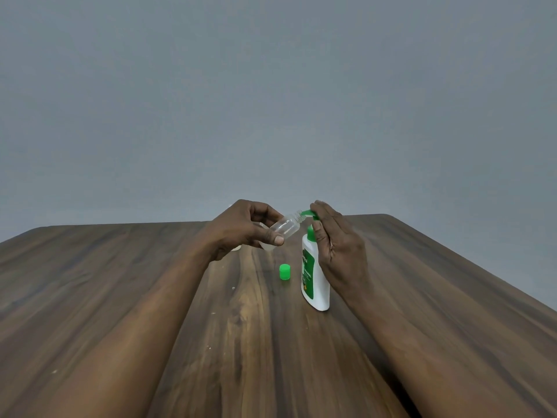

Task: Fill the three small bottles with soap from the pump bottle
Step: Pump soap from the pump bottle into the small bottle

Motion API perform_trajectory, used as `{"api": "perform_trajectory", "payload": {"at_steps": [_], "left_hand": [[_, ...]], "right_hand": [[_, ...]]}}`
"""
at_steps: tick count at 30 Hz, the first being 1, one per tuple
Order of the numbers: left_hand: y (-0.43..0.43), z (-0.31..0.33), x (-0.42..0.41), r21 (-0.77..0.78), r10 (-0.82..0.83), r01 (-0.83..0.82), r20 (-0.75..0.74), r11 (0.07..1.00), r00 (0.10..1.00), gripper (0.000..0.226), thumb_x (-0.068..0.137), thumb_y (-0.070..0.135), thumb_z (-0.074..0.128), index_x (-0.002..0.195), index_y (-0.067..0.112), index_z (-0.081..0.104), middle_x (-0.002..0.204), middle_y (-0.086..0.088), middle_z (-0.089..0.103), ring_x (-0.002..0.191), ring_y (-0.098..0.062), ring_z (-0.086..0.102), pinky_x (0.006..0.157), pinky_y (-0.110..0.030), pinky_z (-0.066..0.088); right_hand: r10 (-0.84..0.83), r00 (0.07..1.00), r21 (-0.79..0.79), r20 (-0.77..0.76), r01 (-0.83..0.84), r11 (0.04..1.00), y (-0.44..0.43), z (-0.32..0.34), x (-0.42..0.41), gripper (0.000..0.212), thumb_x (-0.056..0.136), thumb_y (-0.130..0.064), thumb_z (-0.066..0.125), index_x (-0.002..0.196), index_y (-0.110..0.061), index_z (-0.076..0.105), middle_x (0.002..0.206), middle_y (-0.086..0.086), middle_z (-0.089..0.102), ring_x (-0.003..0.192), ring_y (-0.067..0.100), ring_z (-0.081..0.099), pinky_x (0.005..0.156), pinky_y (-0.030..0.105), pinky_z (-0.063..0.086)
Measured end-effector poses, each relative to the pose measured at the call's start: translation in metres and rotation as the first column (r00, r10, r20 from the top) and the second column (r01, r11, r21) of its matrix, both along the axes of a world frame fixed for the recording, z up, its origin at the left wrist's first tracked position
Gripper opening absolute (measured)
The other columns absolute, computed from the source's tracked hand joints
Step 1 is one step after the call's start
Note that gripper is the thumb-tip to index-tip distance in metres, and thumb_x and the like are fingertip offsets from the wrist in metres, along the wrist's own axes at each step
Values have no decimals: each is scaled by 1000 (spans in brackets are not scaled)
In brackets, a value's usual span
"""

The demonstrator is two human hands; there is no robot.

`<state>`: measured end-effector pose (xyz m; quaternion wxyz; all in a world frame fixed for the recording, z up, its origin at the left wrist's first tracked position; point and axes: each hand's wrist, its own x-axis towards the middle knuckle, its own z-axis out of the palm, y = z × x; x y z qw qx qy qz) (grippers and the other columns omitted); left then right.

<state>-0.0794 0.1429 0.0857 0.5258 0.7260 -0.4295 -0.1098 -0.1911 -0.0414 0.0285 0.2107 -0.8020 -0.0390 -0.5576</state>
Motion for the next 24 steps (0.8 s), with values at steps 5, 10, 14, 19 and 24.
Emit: {"api": "perform_trajectory", "payload": {"at_steps": [5, 10, 14, 19, 24], "left_hand": [[1, -2, -1, 18, 23, -24, 29, 1000, 999, 33, 70, 11, 90, 98, 26, 80, 97, 5, 79, 80, -8, 72, 60, -15, 51], [1, 0, -2, 62, 38, -41, 55, 997, 998, 36, 70, 14, 91, 103, 19, 79, 95, 1, 78, 77, -9, 69, 65, -21, 53], [-1, 0, -3, 62, 17, -19, 43, 998, 999, 34, 69, 12, 91, 100, 17, 79, 98, -7, 77, 74, -8, 68, 61, -18, 52], [0, 3, 0, 46, 32, -34, 53, 998, 998, 31, 68, 15, 92, 95, 20, 79, 100, -5, 76, 72, -5, 67, 58, -16, 51], [-1, 1, 1, 60, 24, -27, 52, 998, 998, 34, 67, 15, 93, 98, 17, 78, 96, -4, 76, 72, -6, 68, 60, -20, 53]], "right_hand": [[-37, 999, -37, -39, 36, 999, 1, -3, -1, 35, 98, -22, 45, 128, -9, 58, 130, 6, 60, 121, 20, 55, 102, 31, 45], [-51, 996, -66, -72, 46, 997, 0, -4, -3, 36, 99, -23, 44, 127, -6, 58, 129, 9, 60, 121, 26, 56, 97, 43, 48], [-22, 996, -29, -91, 19, 999, 3, 0, -5, 37, 98, -24, 46, 130, -7, 56, 132, 9, 58, 124, 25, 53, 98, 43, 47], [4, 995, -11, -96, -5, 1000, 2, 3, -8, 38, 97, -19, 46, 132, -8, 54, 136, 10, 54, 130, 24, 48, 106, 40, 42], [-35, 994, -29, -108, 32, 999, 4, 4, -8, 35, 97, -16, 48, 129, -7, 57, 132, 10, 58, 128, 26, 50, 105, 41, 43]]}}
